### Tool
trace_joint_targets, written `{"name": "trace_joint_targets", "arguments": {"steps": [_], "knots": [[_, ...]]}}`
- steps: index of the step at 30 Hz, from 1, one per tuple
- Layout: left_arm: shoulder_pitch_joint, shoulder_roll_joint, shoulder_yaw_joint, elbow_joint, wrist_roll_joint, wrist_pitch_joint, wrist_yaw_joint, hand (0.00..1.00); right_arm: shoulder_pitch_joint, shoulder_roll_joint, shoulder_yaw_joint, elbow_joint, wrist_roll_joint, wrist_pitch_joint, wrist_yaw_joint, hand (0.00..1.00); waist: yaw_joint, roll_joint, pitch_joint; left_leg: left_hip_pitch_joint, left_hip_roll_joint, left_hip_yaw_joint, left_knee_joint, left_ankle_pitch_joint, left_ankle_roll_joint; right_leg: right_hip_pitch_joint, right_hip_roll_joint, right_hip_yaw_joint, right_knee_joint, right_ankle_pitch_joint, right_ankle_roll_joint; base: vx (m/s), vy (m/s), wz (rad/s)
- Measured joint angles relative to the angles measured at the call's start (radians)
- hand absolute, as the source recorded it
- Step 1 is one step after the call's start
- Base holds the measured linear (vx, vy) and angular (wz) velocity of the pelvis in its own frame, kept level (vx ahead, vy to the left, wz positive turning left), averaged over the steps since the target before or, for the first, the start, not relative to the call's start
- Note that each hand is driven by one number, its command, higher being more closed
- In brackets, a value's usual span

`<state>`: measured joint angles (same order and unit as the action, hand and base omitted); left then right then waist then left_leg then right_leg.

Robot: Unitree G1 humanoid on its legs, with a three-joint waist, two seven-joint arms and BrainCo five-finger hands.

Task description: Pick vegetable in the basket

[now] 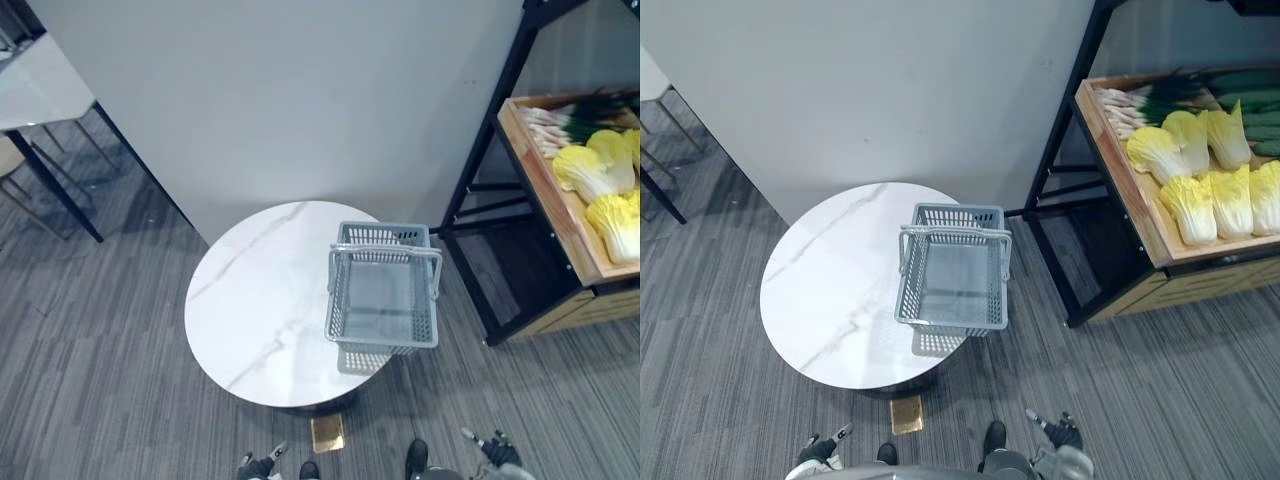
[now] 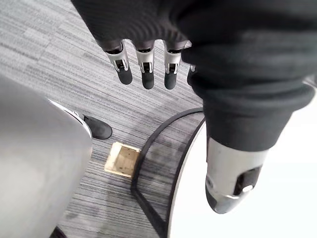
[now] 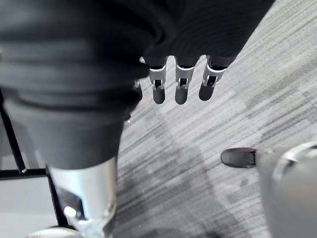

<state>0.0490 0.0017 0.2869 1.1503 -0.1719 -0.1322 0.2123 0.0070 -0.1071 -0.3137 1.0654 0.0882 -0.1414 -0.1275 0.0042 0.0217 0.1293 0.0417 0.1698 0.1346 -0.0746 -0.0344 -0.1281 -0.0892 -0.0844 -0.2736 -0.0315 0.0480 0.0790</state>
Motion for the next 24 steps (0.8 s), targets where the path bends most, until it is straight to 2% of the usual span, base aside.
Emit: {"name": "trace_joint_targets", "arguments": {"steps": [1, 3, 5, 6, 7, 9, 12, 16, 20, 24], "knots": [[-0.007, 0.016, -0.029, -0.005, 0.013, 0.0, 0.01, 0.0, -0.009, -0.037, -0.002, -0.084, -0.034, 0.001, -0.011, 0.0, -0.002, -0.006, 0.006, -0.02, -0.013, 0.021, 0.004, -0.002, 0.002, -0.017, -0.003, 0.025, -0.023, 0.032, 0.004, -0.11, 0.053, -0.41], [-0.008, 0.04, -0.072, -0.021, 0.035, -0.01, 0.017, 0.0, -0.013, -0.108, -0.001, -0.227, -0.085, 0.0, -0.032, 0.0, -0.006, -0.028, 0.025, -0.036, -0.027, 0.045, 0.01, -0.007, 0.009, -0.039, -0.015, 0.057, -0.037, 0.053, 0.011, -0.11, 0.053, -0.41], [-0.007, 0.063, -0.113, -0.036, 0.039, -0.012, 0.019, 0.0, -0.03, -0.206, 0.001, -0.375, -0.139, -0.001, -0.05, 0.0, -0.025, -0.041, 0.035, -0.058, -0.044, 0.056, 0.013, -0.009, 0.011, -0.067, -0.028, 0.079, -0.04, 0.068, 0.015, -0.08, 0.062, -0.23], [-0.007, 0.073, -0.134, -0.038, 0.038, -0.012, 0.018, 0.0, -0.056, -0.276, 0.002, -0.447, -0.187, -0.003, -0.065, 0.0, -0.034, -0.043, 0.042, -0.067, -0.055, 0.065, 0.017, -0.009, 0.016, -0.085, -0.032, 0.096, -0.041, 0.076, 0.019, -0.03, 0.062, -0.18], [-0.007, 0.078, -0.143, -0.038, 0.038, -0.012, 0.018, 0.0, -0.07, -0.311, 0.002, -0.472, -0.219, -0.003, -0.074, 0.0, -0.034, -0.044, 0.043, -0.075, -0.059, 0.071, 0.023, -0.009, 0.022, -0.096, -0.034, 0.105, -0.041, 0.081, 0.019, 0.0, 0.053, -0.25], [-0.009, 0.086, -0.172, -0.047, 0.038, -0.014, 0.017, 0.0, -0.148, -0.433, 0.015, -0.517, -0.315, -0.003, -0.09, 0.0, -0.04, -0.038, 0.064, -0.087, -0.067, 0.07, 0.045, -0.015, 0.028, -0.103, -0.041, 0.117, -0.042, 0.089, 0.018, 0.01, 0.039, -0.14], [-0.009, 0.089, -0.186, -0.057, 0.038, -0.021, 0.008, 0.0, -0.252, -0.531, 0.088, -0.589, -0.397, -0.003, -0.109, 0.0, -0.052, -0.03, 0.082, -0.113, -0.072, 0.069, 0.048, -0.016, 0.029, -0.131, -0.044, 0.12, -0.038, 0.101, 0.016, 0.0, 0.0, 0.0], [-0.009, 0.089, -0.196, -0.085, 0.038, -0.024, 0.001, 0.0, -0.362, -0.61, 0.212, -0.683, -0.447, -0.014, -0.106, 0.0, -0.053, -0.028, 0.113, -0.125, -0.071, 0.043, 0.062, -0.019, 0.033, -0.136, -0.044, 0.117, -0.038, 0.102, 0.015, 0.01, -0.003, 0.02], [-0.019, 0.089, -0.201, -0.099, 0.037, -0.033, -0.001, 0.0, -0.489, -0.674, 0.375, -0.726, -0.48, -0.041, -0.099, 0.0, -0.032, -0.029, 0.141, -0.128, -0.074, 0.042, 0.073, -0.029, 0.043, -0.135, -0.047, 0.119, -0.033, 0.102, 0.015, 0.0, 0.0, 0.0], [-0.038, 0.091, -0.184, -0.099, 0.037, -0.033, -0.002, 0.0, -0.65, -0.723, 0.578, -0.726, -0.482, -0.049, -0.044, 0.0, -0.026, -0.03, 0.174, -0.142, -0.077, 0.033, 0.084, -0.033, 0.044, -0.14, -0.051, 0.117, -0.033, 0.104, 0.015, -0.02, 0.002, 0.04]]}}
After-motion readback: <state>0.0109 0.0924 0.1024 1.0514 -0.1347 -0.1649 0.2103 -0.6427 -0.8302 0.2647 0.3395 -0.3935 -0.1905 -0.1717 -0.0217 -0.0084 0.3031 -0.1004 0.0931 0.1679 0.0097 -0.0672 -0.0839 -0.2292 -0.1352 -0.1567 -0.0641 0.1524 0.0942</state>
